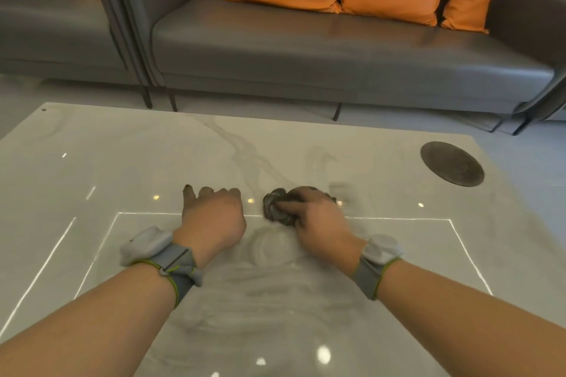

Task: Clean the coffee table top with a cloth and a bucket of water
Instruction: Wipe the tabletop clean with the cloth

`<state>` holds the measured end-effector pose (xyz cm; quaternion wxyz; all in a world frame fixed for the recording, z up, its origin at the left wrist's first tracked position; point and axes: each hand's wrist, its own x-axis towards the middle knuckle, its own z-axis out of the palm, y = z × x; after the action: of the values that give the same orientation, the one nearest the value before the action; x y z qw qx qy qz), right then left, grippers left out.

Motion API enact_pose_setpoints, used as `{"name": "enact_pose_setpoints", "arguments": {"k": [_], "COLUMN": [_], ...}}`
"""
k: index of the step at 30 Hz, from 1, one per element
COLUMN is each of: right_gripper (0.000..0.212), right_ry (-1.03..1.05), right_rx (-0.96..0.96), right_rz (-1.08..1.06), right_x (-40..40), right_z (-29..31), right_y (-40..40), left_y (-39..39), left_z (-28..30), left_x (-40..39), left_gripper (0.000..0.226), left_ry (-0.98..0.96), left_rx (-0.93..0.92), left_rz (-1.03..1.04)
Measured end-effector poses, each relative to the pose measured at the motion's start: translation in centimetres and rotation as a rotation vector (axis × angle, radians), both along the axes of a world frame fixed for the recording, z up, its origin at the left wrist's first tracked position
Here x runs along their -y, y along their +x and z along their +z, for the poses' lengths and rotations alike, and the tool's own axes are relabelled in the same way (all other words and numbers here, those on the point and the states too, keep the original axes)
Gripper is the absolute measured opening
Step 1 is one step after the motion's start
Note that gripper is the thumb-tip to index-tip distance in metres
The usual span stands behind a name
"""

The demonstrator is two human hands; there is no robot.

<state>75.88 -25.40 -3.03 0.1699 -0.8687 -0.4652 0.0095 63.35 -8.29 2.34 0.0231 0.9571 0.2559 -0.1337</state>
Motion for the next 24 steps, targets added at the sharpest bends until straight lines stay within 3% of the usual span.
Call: {"name": "enact_pose_setpoints", "arguments": {"k": [7, 12, 15, 19, 24], "right_gripper": [0.048, 0.054, 0.051, 0.047, 0.048], "right_ry": [-0.003, 0.058, 0.154, 0.06, -0.052], "right_rx": [0.042, -0.034, 0.094, 0.171, 0.115], "right_rz": [0.086, 0.183, 0.021, -0.221, -0.259], "right_x": [4.6, 4.9, 3.7, 1.0, -2.8], "right_z": [0.1, 1.5, 2.6, 3.4, 3.5], "right_y": [-5.0, -2.5, 2.7, 11.2, 17.0], "left_y": [0.6, 1.8, 2.3, 2.4, 2.8], "left_z": [-0.2, -0.1, -0.2, -0.5, -1.0], "left_x": [2.0, 1.8, 1.3, 1.5, 1.1], "left_gripper": [0.057, 0.055, 0.054, 0.052, 0.053], "left_ry": [-0.082, -0.152, -0.171, -0.135, -0.095], "left_rx": [0.081, 0.076, 0.096, 0.107, 0.126], "left_rz": [-0.194, -0.149, -0.121, -0.141, -0.156]}}
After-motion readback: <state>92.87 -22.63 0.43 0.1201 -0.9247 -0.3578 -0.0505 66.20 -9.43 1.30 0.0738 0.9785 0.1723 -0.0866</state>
